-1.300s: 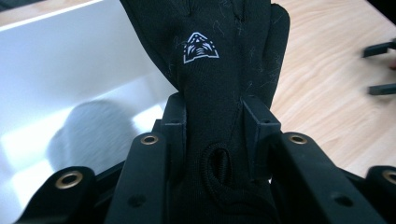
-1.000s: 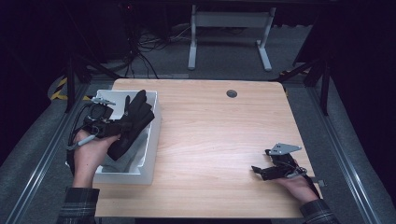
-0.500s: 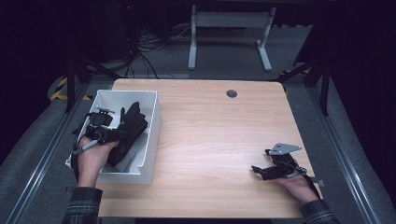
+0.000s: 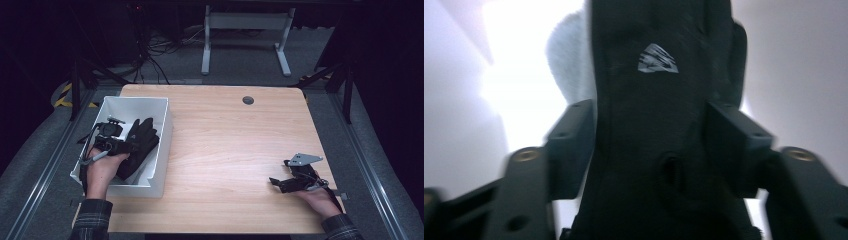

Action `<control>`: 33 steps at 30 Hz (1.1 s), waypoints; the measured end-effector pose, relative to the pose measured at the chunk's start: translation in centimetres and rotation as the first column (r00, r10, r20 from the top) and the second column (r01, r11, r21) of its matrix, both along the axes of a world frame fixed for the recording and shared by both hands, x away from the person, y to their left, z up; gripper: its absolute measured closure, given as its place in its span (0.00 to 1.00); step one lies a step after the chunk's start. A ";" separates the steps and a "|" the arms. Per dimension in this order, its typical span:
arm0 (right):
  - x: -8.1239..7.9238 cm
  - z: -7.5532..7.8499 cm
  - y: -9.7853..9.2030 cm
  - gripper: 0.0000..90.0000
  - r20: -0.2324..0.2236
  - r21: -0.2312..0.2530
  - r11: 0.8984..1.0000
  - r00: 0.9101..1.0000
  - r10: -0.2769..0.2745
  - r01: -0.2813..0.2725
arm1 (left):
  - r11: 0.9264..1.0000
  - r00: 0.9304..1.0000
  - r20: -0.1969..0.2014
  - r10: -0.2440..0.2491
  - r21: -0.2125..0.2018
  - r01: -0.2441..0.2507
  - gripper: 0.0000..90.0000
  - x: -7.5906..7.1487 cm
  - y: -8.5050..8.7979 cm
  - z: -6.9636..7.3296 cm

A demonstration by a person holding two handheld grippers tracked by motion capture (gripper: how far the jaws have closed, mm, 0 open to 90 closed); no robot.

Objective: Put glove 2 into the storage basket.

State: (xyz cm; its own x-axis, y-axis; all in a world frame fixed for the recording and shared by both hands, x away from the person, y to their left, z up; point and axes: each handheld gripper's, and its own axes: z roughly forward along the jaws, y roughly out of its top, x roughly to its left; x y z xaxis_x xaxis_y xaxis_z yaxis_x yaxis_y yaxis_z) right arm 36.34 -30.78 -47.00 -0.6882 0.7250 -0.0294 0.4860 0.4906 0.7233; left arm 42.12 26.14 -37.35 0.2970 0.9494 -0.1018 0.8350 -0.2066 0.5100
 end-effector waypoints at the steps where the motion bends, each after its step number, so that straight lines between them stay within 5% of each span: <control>1: 0.0 0.0 0.0 0.09 0.000 0.000 1.000 1.000 0.000 0.000 | 1.000 1.000 0.008 0.004 -0.001 -0.004 0.34 0.0 0.0 0.2; 9: 0.0 0.0 0.0 0.09 -0.001 0.001 1.000 1.000 0.000 0.000 | 1.000 0.999 0.046 0.002 -0.013 -0.002 0.26 -0.2 -0.1 1.2; 18: 0.0 0.0 0.0 0.09 -0.001 0.000 1.000 1.000 0.000 0.000 | 0.996 0.990 0.126 -0.059 -0.052 0.066 0.23 -0.8 -1.0 4.2; 25: 0.0 0.0 0.0 0.09 -0.001 0.000 1.000 1.000 0.000 0.000 | 0.982 0.970 0.194 -0.149 -0.083 0.168 0.23 -0.9 -3.5 6.5; 31: 0.0 0.0 0.0 0.09 -0.002 0.000 1.000 1.000 -0.002 0.002 | 0.965 0.951 0.216 -0.224 -0.087 0.247 0.21 -1.1 -6.0 7.1; 33: 0.0 0.0 0.0 0.09 -0.001 0.000 1.000 1.000 -0.002 0.002 | 0.955 0.939 0.226 -0.258 -0.090 0.284 0.21 -1.2 -7.3 7.2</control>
State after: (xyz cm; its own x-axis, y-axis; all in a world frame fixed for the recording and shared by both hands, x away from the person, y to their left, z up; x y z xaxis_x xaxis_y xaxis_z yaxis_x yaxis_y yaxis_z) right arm 36.31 -30.80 -47.00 -0.6865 0.7265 -0.0286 0.4881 0.4897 0.7225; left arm 40.91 18.85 -30.16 0.5682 0.8146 -0.1170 0.6272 -0.3366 0.7023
